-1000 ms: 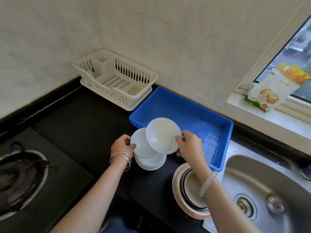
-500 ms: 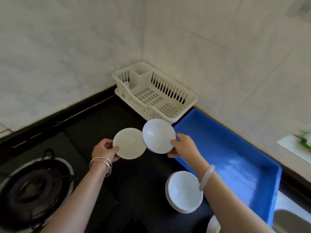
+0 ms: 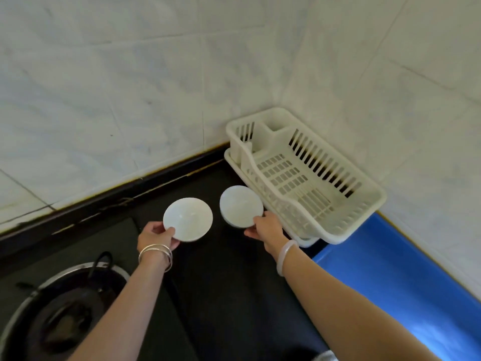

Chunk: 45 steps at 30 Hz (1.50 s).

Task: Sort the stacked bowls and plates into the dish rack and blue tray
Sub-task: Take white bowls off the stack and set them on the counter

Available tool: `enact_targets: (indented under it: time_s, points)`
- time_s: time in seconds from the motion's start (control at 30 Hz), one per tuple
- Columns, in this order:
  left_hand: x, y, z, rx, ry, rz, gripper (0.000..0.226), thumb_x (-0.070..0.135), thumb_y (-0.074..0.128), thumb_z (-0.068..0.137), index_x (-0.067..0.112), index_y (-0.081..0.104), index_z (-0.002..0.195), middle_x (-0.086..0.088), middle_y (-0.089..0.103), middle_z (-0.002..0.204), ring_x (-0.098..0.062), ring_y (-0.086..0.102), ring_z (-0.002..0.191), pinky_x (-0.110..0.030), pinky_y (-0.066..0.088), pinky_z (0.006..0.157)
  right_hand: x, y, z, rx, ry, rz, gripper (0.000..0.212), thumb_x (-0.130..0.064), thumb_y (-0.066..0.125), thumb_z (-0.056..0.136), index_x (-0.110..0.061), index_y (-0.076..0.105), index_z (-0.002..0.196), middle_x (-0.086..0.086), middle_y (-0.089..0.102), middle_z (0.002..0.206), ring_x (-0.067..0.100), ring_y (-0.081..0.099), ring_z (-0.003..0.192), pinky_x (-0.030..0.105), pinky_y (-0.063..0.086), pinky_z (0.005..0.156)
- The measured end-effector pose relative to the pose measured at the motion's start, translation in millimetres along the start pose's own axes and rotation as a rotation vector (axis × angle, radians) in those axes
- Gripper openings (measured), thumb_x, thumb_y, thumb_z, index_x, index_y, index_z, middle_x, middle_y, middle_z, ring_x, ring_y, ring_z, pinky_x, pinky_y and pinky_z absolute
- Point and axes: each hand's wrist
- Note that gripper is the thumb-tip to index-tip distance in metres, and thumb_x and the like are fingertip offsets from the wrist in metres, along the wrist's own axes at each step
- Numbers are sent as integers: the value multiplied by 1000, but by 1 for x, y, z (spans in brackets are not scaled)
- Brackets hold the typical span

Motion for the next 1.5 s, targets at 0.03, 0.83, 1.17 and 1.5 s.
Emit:
enact_targets:
  time_s: [0.03, 0.83, 1.17, 1.5]
  points:
    - [2, 3, 7, 14, -4, -8, 25, -7, 60, 79, 9, 55, 98, -18, 58, 118, -38, 60, 104, -42, 55, 74, -4, 7, 9, 8, -5, 4, 30, -2, 46, 92, -8, 46, 122, 15, 49, 132, 30, 59, 106, 20, 52, 43]
    - [9, 26, 57, 0, -144, -263, 28, 5, 58, 86, 15, 54, 111, -11, 56, 124, -27, 61, 97, -33, 53, 71, -15, 48, 72, -90, 78, 78, 30, -26, 48, 97, -21, 44, 127, 9, 58, 101, 24, 67, 80, 30, 56, 56]
    - [0, 39, 36, -90, -320, -686, 40, 12, 56, 89, 21, 52, 127, -8, 51, 134, -27, 59, 99, -37, 57, 73, -18, 62, 71, -64, 34, 444, 40, -4, 51, 95, -4, 48, 134, 19, 54, 130, 31, 59, 113, 31, 56, 78]
    - [15, 52, 55, -48, -297, -737, 40, 9, 58, 87, 17, 52, 125, -11, 49, 135, -27, 62, 90, -35, 58, 71, -46, 89, 92, -50, 28, 421, 38, -4, 49, 96, -2, 46, 134, 22, 52, 131, 33, 56, 117, 33, 54, 83]
Point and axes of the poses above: each hand's wrist, its own z-axis towards the middle knuckle, its own y-axis out of the palm, x = y × z
